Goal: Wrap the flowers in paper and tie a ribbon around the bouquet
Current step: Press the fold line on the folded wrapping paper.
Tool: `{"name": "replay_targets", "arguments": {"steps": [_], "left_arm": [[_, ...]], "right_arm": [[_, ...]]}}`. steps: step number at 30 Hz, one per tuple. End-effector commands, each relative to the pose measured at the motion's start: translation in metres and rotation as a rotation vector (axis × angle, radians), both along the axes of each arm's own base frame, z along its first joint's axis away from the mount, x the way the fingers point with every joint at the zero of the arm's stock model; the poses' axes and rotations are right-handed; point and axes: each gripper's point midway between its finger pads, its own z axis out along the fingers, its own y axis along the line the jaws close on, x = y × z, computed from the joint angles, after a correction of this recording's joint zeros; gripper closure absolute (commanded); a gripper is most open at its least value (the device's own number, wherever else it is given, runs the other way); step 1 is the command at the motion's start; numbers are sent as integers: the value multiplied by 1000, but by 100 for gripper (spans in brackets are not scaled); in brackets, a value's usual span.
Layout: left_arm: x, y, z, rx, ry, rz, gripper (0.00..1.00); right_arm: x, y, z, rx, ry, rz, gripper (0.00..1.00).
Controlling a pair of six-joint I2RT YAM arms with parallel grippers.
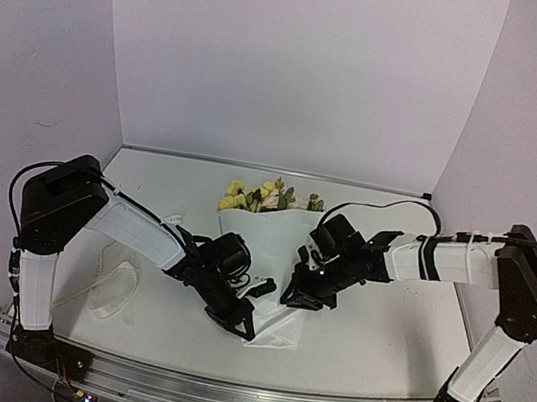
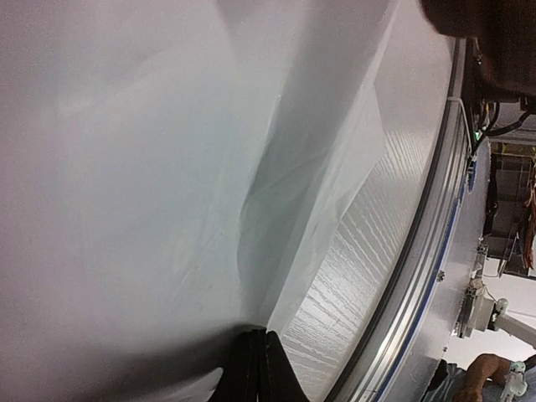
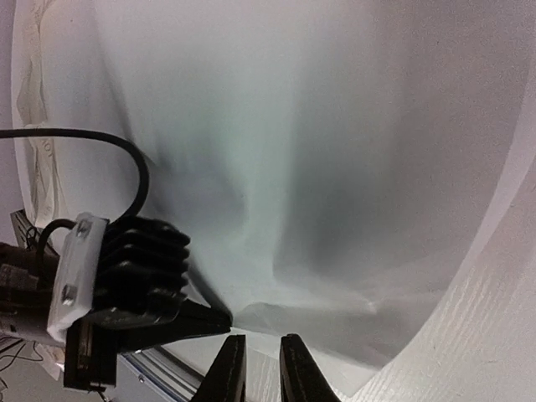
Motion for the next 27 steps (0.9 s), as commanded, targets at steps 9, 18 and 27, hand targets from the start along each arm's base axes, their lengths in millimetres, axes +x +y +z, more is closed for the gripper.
{"name": "replay_targets", "arguments": {"steps": [9,18,27], "left_arm": [[7,9,5,41,-71,26,94],[30,-8,58,-104,-65,72,85],[76,7,34,-126,54,211,85]], "right_arm": [[-2,-12,-50,-10,39,-128,85],[-6,-15,-62,-17,47,-123,86],[-10,-20,-66,-28,52,-119,86]]}}
